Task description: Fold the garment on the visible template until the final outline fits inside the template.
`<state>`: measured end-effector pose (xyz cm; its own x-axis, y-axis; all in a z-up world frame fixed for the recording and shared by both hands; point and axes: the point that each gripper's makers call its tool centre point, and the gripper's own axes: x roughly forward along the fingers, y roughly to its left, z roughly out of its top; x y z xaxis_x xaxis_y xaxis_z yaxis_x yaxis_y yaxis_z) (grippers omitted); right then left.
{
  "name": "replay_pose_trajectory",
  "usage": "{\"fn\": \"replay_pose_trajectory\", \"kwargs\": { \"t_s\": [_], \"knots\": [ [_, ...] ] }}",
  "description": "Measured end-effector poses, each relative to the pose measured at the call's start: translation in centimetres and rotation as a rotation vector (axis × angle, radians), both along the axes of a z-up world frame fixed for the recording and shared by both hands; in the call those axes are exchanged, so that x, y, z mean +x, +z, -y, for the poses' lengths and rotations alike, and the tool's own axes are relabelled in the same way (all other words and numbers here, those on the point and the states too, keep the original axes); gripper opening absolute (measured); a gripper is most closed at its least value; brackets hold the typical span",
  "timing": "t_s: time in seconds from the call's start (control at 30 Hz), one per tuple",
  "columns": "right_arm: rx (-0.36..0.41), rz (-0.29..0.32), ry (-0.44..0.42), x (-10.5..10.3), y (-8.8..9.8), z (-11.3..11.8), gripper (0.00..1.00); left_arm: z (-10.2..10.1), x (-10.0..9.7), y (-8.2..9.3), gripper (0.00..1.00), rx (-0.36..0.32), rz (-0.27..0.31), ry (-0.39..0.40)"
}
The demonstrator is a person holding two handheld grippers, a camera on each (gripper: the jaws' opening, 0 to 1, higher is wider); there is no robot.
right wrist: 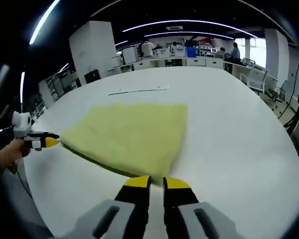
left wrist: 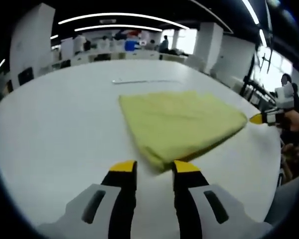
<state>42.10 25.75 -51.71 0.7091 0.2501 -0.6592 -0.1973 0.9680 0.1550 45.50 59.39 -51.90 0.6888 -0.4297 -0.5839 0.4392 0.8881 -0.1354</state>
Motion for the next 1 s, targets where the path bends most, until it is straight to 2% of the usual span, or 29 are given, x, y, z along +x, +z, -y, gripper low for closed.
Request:
{"fn": "replay_pose_trajectory", "kwargs": {
  "t_s": [0.27,0.47,0.7,0.93,1.0],
  "knots": [
    [-0.009,-0.009,-0.035,0.5,-0.8,0.0,0.00,0.5,-0.3,-0.8,0.18,-0.024,-0.018,0.000],
    [-0.062,-0.025,-0.052,0.5,-1.3,0.0,0.00,0.8,-0.4,-1.1,0.16,-0.040,-0.027,0.005],
    [-0.078,-0.037,-0.069,0.7,-1.7,0.2,0.00,1.1,-0.3,-1.4,0.11,-0.040,-0.031,0.003],
    [-0.088,-0.036,-0.048,0.5,-1.7,0.3,0.00,0.6,0.0,-1.5,0.07,-0.035,-0.017,0.016],
    [-0.090,-0.035,-0.043,0.5,-1.6,0.3,0.00,0.6,0.0,-1.3,0.02,-0.038,-0.001,0.015]
  ]
}}
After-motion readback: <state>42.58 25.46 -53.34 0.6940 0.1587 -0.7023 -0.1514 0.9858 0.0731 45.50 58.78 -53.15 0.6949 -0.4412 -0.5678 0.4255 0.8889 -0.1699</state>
